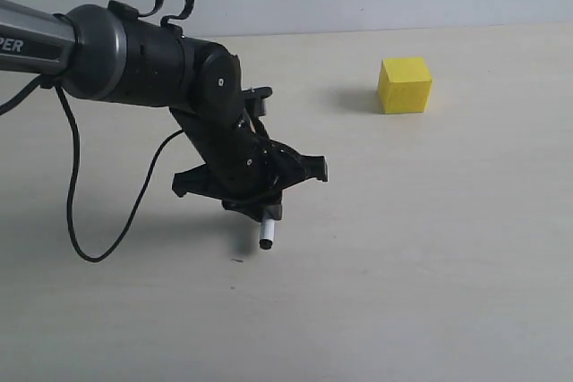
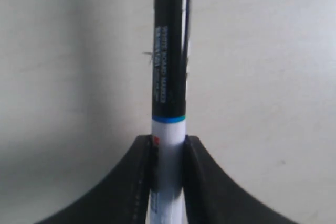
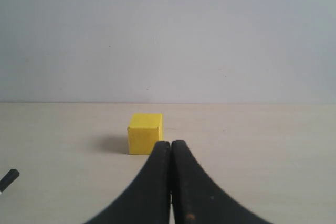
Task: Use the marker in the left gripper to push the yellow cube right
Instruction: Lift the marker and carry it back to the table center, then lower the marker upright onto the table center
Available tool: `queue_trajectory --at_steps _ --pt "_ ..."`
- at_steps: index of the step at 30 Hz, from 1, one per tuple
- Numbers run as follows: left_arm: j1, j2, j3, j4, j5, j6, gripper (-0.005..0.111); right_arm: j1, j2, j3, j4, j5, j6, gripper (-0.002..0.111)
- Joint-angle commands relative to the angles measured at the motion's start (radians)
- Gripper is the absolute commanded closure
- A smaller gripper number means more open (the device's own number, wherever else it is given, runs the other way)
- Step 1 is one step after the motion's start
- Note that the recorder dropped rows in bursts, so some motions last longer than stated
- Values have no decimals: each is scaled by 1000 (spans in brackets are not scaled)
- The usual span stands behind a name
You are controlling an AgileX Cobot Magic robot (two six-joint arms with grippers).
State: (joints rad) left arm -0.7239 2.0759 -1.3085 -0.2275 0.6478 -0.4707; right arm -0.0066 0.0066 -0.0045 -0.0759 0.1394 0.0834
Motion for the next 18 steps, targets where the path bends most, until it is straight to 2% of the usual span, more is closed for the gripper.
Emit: queue_trajectory --at_steps 1,18 --pt "-8 -7 5 -17 -64 -28 107 1 -7 4 -3 -5 -1 108" --pt "6 -6 5 30 -111 -35 107 1 -7 4 -3 -5 -1 108"
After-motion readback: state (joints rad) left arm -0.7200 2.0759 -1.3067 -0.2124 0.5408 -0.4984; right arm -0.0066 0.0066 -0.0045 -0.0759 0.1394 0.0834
